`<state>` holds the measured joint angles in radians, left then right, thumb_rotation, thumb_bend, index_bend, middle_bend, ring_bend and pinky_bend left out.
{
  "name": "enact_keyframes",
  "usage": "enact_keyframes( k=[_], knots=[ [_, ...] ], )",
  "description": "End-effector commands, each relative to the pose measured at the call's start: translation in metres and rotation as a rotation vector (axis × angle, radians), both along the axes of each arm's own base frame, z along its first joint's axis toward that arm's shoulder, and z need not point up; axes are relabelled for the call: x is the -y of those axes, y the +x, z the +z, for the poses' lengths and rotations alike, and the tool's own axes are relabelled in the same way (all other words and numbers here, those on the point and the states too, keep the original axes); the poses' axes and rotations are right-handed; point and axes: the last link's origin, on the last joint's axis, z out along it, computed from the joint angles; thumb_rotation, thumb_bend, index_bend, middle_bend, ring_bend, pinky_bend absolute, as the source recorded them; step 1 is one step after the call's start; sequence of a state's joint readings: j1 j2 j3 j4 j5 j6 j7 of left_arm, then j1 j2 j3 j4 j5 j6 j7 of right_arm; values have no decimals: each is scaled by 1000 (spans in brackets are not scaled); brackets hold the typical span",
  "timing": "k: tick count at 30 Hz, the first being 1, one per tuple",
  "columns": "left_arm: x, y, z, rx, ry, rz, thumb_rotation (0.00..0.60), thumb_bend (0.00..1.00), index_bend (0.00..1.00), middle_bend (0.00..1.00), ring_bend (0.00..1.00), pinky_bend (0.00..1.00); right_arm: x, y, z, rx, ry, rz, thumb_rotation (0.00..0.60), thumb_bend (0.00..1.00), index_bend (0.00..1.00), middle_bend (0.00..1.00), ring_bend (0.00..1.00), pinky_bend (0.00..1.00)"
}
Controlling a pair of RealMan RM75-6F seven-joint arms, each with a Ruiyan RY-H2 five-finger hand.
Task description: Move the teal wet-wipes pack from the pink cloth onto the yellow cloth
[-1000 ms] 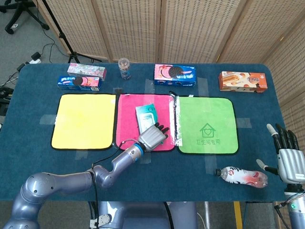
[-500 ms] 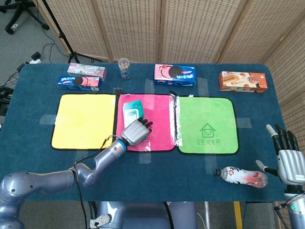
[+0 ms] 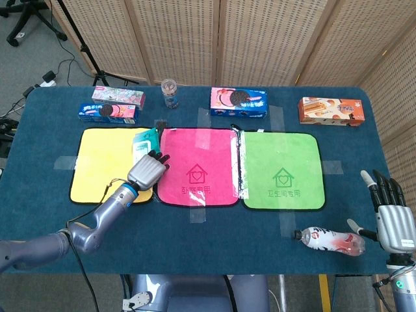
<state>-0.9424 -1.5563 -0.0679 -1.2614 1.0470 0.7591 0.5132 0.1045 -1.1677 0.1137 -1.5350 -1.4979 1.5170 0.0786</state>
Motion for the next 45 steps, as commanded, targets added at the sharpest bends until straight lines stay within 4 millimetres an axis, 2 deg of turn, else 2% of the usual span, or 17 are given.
enact_keyframes(
  k=[1, 11, 36, 38, 40, 42, 43, 45],
  knots=[
    [2, -13, 9, -6, 10, 27, 600, 1000, 442, 217, 187, 215, 0, 1, 0, 0, 2, 2, 600, 0, 0, 0, 0, 0],
    [5, -49, 32, -10, 34, 126, 600, 1000, 442, 217, 187, 215, -1, 4, -1, 5, 5, 10, 600, 0, 0, 0, 0, 0],
    [13, -84, 54, -49, 74, 173, 600, 1000, 440, 217, 187, 215, -2, 7, 0, 18, 9, 22, 600, 0, 0, 0, 0, 0],
    [13, -82, 55, -41, 79, 170, 600, 1000, 436, 184, 140, 203, -2, 7, 0, 18, 10, 22, 600, 0, 0, 0, 0, 0],
    [13, -80, 57, -27, 87, 164, 600, 1000, 357, 68, 32, 102, -2, 7, 0, 18, 10, 22, 600, 0, 0, 0, 0, 0],
    [12, -78, 59, -14, 92, 162, 600, 986, 218, 5, 0, 17, -2, 7, 0, 18, 11, 23, 600, 0, 0, 0, 0, 0],
    [13, -77, 61, -1, 93, 164, 600, 917, 128, 0, 0, 1, -2, 8, 0, 18, 11, 24, 600, 0, 0, 0, 0, 0],
    [13, -74, 65, 22, 103, 160, 600, 641, 27, 0, 0, 0, -2, 8, 0, 19, 11, 25, 600, 0, 0, 0, 0, 0]
  ],
)
